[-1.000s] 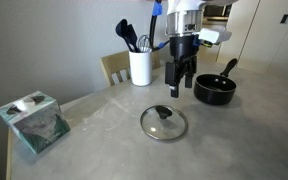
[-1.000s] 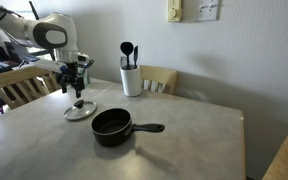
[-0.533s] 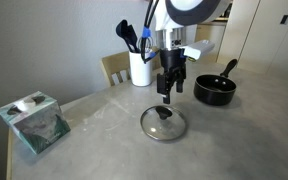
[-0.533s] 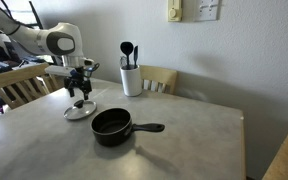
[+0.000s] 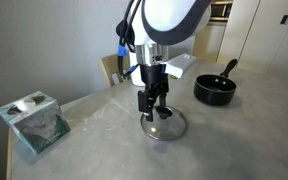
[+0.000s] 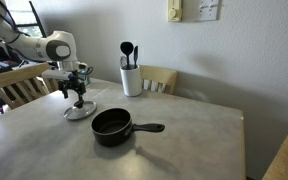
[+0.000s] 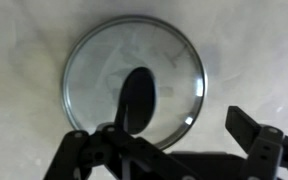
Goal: Pick the lid on the table and put it on the pot
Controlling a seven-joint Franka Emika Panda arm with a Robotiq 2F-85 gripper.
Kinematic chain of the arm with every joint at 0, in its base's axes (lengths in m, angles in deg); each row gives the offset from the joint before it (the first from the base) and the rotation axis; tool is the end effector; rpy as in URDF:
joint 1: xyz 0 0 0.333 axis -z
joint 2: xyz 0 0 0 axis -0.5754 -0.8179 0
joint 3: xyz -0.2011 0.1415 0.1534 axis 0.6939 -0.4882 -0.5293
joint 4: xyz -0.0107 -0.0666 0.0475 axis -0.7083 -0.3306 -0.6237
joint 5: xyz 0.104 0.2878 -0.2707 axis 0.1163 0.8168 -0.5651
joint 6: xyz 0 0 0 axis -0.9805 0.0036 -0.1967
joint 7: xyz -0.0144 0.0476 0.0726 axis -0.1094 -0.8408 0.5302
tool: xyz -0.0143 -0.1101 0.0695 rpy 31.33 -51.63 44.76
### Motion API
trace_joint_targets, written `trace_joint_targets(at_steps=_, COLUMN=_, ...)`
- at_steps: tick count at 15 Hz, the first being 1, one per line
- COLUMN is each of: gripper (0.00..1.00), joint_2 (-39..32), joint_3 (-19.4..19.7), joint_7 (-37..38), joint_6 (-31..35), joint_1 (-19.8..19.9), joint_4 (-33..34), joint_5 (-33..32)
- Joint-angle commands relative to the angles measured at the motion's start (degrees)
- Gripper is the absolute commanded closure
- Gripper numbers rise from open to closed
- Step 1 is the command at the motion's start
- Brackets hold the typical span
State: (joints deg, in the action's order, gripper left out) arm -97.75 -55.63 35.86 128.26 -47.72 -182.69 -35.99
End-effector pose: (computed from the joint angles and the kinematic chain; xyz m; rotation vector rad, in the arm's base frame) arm 0.6249 0.2325 0.1504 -3.0278 -0.5259 0.2163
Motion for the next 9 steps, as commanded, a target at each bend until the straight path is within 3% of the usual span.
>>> trace_joint_targets(at_steps=1, gripper=0.0, joint_2=0.0, joint_3=-0.5, joint_7=0.8, joint_6=-0.8, joint_1=-2.7, joint_4=0.3, joint_5=-1.2)
trace_joint_targets(at_steps=4, gripper=0.0, joint_2=1.9, joint_3=0.7, joint_7=2.9, joint_6=-0.9, joint_1=-4.6, joint_4=-2.4, joint_5=-2.6)
trace_joint_targets(at_steps=9, gripper=0.0, joint_2=0.3, joint_3=-0.5, joint_7=1.6, joint_6=-1.9, joint_1=-4.1, joint_4=0.5, joint_5=-1.7)
